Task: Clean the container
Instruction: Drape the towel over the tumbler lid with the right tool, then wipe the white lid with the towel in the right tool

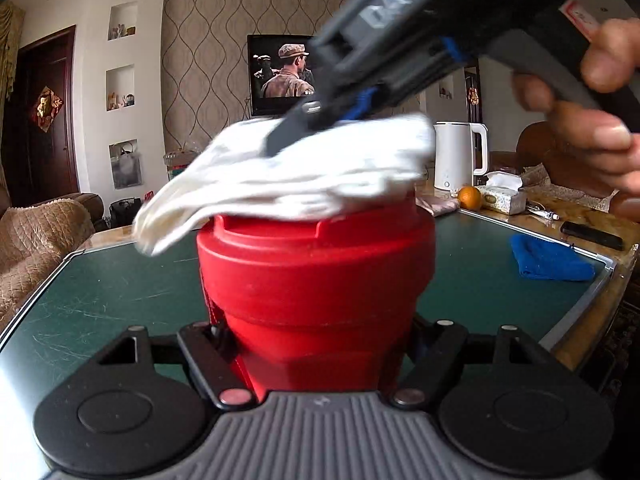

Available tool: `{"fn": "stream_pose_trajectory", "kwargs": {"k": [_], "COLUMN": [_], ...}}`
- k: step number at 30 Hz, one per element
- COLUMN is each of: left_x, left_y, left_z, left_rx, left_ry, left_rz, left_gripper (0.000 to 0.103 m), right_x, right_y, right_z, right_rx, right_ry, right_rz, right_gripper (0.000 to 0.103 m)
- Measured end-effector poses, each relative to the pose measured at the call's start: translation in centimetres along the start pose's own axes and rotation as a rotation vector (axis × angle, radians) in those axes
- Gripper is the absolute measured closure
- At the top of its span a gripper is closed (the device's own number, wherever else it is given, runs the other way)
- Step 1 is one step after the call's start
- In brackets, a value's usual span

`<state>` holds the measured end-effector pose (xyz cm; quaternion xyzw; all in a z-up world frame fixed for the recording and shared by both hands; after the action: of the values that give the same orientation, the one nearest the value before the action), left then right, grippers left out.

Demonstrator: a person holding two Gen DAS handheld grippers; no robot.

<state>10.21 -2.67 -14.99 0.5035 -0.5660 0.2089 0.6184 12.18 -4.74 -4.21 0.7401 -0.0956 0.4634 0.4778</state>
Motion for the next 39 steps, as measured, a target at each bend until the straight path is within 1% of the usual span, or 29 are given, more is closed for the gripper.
{"fn": "stream_pose_trajectory", "kwargs": {"k": [2, 5, 7, 10, 12, 14, 15, 16, 19, 21, 23, 24, 26, 27, 28, 31, 32, 34, 35, 37, 39], "left_x": [0.2, 0.2, 0.2, 0.0, 0.1, 0.2, 0.2, 0.1, -0.2, -0.1, -0.2, -0.2, -0.2, -0.2, -0.2, 0.0, 0.1, 0.3, 0.3, 0.1, -0.2], "left_y": [-0.2, -0.3, -0.2, -0.3, -0.2, -0.2, -0.2, -0.2, -0.1, -0.1, 0.0, 0.0, 0.0, 0.0, -0.1, -0.2, -0.2, -0.3, -0.4, -0.4, -0.5], "left_z": [0.1, -0.1, -0.1, -0.2, 0.0, 0.2, 0.2, 0.2, 0.1, 0.3, 0.0, 0.1, 0.3, 0.4, 0.5, 1.0, 1.2, 1.3, 1.2, 0.9, 0.5], "left_rx": [-0.003, -0.010, -0.014, -0.022, -0.018, -0.016, -0.013, -0.010, -0.005, -0.002, -0.011, -0.012, -0.005, -0.005, -0.006, -0.006, -0.003, -0.002, -0.002, -0.004, -0.009], "left_ry": [0.003, 0.005, 0.010, 0.022, 0.012, 0.001, -0.003, -0.002, -0.010, -0.017, 0.018, 0.021, 0.019, 0.020, 0.017, -0.011, -0.022, -0.019, -0.014, 0.000, 0.012], "left_rz": [-0.001, 0.001, 0.003, 0.002, 0.003, 0.003, 0.002, -0.003, -0.014, -0.019, -0.018, -0.017, -0.013, -0.011, -0.009, -0.005, -0.006, -0.012, -0.016, -0.025, -0.034], "left_gripper": [0.024, 0.024, 0.024, 0.024, 0.024, 0.024, 0.025, 0.025, 0.025, 0.025, 0.025, 0.025, 0.025, 0.025, 0.025, 0.025, 0.025, 0.025, 0.025, 0.025, 0.025], "right_x": [-0.5, -2.2, -3.0, -3.7, -3.5, -3.2, -3.1, -3.0, -2.5, -2.2, -2.1, -2.1, -2.3, -2.5, -2.7, -2.9, -2.9, -2.6, -2.3, -1.7, -1.4], "right_y": [0.2, 1.3, 2.2, 3.8, 4.1, 3.5, 3.1, 2.6, 1.2, 0.4, 0.0, 0.2, 1.1, 1.6, 2.1, 3.4, 3.5, 2.7, 2.0, 0.6, -0.5], "right_z": [-1.6, -3.8, -4.2, -3.7, -3.3, -3.3, -3.5, -3.9, -5.4, -6.2, -6.8, -6.7, -5.6, -4.9, -4.1, -1.9, -1.6, -1.2, -1.3, -2.0, -2.6], "right_rx": [0.041, 0.050, 0.026, -0.018, -0.079, -0.208, -0.247, -0.246, -0.197, -0.135, -0.081, -0.056, 0.018, 0.044, 0.053, 0.036, 0.011, -0.067, -0.086, -0.086, -0.029], "right_ry": [0.064, 0.194, 0.251, 0.291, 0.311, 0.388, 0.416, 0.416, 0.415, 0.391, 0.368, 0.343, 0.248, 0.202, 0.165, 0.078, 0.071, 0.104, 0.118, 0.129, 0.111], "right_rz": [-0.003, -0.033, -0.058, -0.096, -0.092, -0.065, -0.053, -0.047, -0.014, -0.016, -0.024, -0.034, -0.065, -0.078, -0.084, -0.066, -0.048, -0.006, 0.011, 0.036, 0.042], "right_gripper": [0.086, 0.087, 0.087, 0.087, 0.087, 0.087, 0.087, 0.087, 0.087, 0.086, 0.087, 0.087, 0.087, 0.087, 0.087, 0.087, 0.087, 0.086, 0.086, 0.086, 0.086]}}
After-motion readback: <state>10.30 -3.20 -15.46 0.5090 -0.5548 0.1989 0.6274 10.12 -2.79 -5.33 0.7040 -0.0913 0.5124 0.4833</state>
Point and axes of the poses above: each gripper's, at about its wrist camera, not at the fingertips, and y roughly against the way its jaws point, z to its right, x to its top, the point moved 8 cm from there along -y, roughly the way its jaws point, and after that the axes turned 5 degrees about -y, right-handed, at the moved point
